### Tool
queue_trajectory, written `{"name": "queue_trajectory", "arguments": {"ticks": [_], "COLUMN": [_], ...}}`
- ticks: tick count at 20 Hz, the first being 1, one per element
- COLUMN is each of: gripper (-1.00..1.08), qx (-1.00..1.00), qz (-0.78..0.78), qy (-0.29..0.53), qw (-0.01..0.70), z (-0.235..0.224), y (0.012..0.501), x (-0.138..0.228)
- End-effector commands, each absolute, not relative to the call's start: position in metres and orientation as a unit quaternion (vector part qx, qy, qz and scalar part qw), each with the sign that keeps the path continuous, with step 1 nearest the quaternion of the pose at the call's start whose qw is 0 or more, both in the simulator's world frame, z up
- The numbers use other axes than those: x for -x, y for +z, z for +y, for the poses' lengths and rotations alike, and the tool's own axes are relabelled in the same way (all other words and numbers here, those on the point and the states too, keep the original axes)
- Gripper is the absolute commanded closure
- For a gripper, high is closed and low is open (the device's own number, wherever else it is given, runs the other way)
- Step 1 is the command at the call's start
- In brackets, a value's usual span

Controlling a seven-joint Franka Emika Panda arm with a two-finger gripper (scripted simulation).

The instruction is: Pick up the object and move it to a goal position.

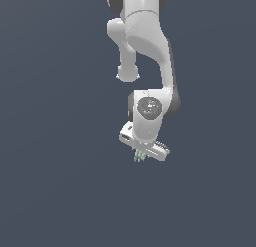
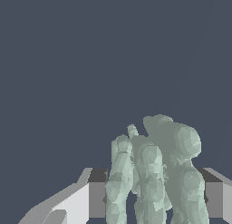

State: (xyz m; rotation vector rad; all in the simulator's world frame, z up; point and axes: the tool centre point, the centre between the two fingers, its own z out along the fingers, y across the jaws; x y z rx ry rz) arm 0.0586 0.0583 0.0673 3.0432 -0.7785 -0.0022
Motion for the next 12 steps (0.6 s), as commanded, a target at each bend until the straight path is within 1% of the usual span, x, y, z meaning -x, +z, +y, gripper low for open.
{"name": "queue_trajectory", "arguments": {"ticks": [1, 6, 12], "gripper": [1.08, 1.08, 1.08], "qx": [-0.969, -0.969, -0.969], "qz": [-0.248, -0.248, -0.248], "qy": [0.000, 0.000, 0.000], "qw": [0.000, 0.000, 0.000], "z": [0.052, 0.033, 0.003], "y": [0.081, 0.120, 0.184], "x": [-0.057, -0.052, -0.043]}}
